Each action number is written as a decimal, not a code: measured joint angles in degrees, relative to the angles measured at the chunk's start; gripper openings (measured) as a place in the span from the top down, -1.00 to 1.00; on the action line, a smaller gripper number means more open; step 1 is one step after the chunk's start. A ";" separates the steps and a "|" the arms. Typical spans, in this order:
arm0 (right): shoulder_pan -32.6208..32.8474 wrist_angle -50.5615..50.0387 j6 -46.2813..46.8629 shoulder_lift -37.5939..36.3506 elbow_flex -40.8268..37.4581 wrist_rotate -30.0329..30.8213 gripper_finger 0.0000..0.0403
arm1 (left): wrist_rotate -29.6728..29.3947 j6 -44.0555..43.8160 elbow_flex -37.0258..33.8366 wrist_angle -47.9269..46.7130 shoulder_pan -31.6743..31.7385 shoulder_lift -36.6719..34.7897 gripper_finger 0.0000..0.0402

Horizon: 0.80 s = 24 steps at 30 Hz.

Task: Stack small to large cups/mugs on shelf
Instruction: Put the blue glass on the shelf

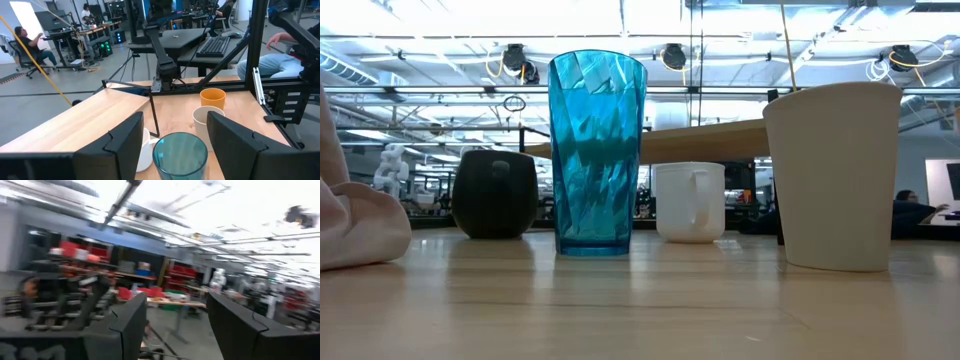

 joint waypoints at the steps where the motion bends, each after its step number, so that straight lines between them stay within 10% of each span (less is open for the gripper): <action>1: -2.91 -0.25 0.23 0.00 0.00 -0.86 0.03 | 0.00 0.00 0.00 0.02 0.00 0.00 -0.09; 8: -18.50 -21.60 8.03 -1.49 7.81 -1.45 0.21 | 0.03 -1.40 0.00 -1.63 0.00 0.00 -0.09; 15: -20.22 -54.15 24.97 -6.28 20.75 -6.29 0.37 | 0.00 -3.61 0.00 -4.64 0.00 0.00 -0.09; 24: -20.22 -60.57 29.70 -17.96 11.02 -18.26 0.37 | -1.05 -4.11 0.00 -4.53 0.00 0.00 -0.09</action>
